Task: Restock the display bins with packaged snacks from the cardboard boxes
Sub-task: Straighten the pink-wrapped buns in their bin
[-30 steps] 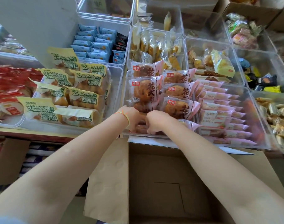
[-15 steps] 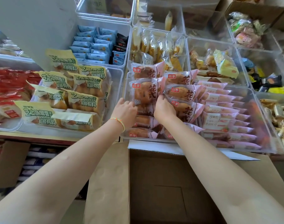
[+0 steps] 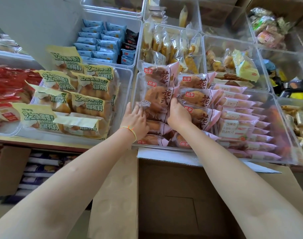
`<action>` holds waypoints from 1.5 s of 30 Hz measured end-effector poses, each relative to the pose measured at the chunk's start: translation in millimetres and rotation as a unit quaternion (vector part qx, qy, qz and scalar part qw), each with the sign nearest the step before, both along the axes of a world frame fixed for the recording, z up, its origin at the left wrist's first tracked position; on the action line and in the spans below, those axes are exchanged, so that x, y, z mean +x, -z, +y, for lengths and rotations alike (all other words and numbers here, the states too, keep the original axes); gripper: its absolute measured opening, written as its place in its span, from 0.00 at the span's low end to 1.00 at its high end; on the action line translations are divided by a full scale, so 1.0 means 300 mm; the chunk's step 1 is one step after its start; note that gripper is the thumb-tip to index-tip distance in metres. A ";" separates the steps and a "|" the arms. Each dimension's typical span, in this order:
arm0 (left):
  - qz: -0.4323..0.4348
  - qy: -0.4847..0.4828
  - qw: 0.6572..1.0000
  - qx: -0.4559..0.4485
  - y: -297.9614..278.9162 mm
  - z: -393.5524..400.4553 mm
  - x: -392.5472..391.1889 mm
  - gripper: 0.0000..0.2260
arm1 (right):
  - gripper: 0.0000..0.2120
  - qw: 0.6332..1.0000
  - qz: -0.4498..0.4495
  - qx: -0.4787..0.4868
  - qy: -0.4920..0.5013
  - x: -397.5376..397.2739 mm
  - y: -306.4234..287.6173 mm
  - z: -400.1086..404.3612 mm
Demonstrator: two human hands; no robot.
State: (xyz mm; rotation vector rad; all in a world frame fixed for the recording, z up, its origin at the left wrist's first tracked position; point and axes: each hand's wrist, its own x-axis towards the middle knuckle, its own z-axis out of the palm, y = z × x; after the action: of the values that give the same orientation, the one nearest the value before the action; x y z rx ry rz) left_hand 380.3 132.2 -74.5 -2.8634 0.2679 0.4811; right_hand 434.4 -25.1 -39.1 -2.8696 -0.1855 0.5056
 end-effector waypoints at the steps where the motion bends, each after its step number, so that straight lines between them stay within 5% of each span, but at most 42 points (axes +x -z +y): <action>1: -0.016 0.002 1.000 -0.012 0.001 0.006 -0.006 0.29 | 0.20 1.000 -0.004 0.003 -0.002 0.001 0.001 0.002; 10: -0.054 -0.021 0.997 -0.052 0.006 0.012 -0.019 0.28 | 0.15 0.998 0.026 0.052 0.035 -0.007 -0.002 0.024; 13: -0.205 -0.007 0.967 -0.150 -0.013 0.035 -0.028 0.16 | 0.13 0.992 0.050 0.091 0.070 0.008 -0.046 0.019; 16: -0.309 -0.108 0.910 -0.256 -0.040 0.033 -0.009 0.10 | 0.23 0.981 0.026 0.144 0.126 0.028 -0.075 0.026; 21: -0.126 -0.206 0.905 -0.350 -0.094 -0.006 0.064 0.33 | 0.33 0.954 0.034 0.241 0.175 0.042 -0.076 0.066; 26: -0.140 -0.268 0.850 -0.432 -0.106 0.004 0.019 0.36 | 0.35 0.946 -0.003 0.283 0.158 0.032 -0.101 0.046; 30: -0.243 -0.223 0.799 -0.503 -0.098 0.006 0.016 0.34 | 0.25 0.942 -0.045 0.308 0.124 0.036 -0.127 0.032; 36: -0.101 -0.186 0.907 -0.365 -0.063 -0.012 0.104 0.32 | 0.28 0.970 0.021 0.225 0.093 0.093 -0.145 0.039; 39: -0.216 -0.154 0.907 -0.329 -0.067 -0.029 0.074 0.19 | 0.28 0.964 -0.086 0.242 0.066 0.079 -0.185 -0.008; 41: -0.276 -0.076 0.905 -0.313 -0.068 -0.051 0.059 0.08 | 0.19 0.957 -0.191 0.212 0.057 0.064 -0.215 -0.074; 43: -0.225 -0.027 0.928 -0.296 -0.065 -0.073 0.059 0.07 | 0.15 0.974 -0.177 0.134 0.044 0.060 -0.220 -0.152; 45: -0.152 -0.041 0.954 -0.256 -0.067 -0.090 0.072 0.13 | 0.29 0.997 -0.077 -0.017 0.007 0.054 -0.201 -0.216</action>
State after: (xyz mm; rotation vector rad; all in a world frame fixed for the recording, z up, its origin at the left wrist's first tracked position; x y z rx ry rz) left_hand 402.0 105.1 -54.5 -3.4029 0.2473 -0.0365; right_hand 450.7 -89.8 21.2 -2.9422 -0.1822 0.2876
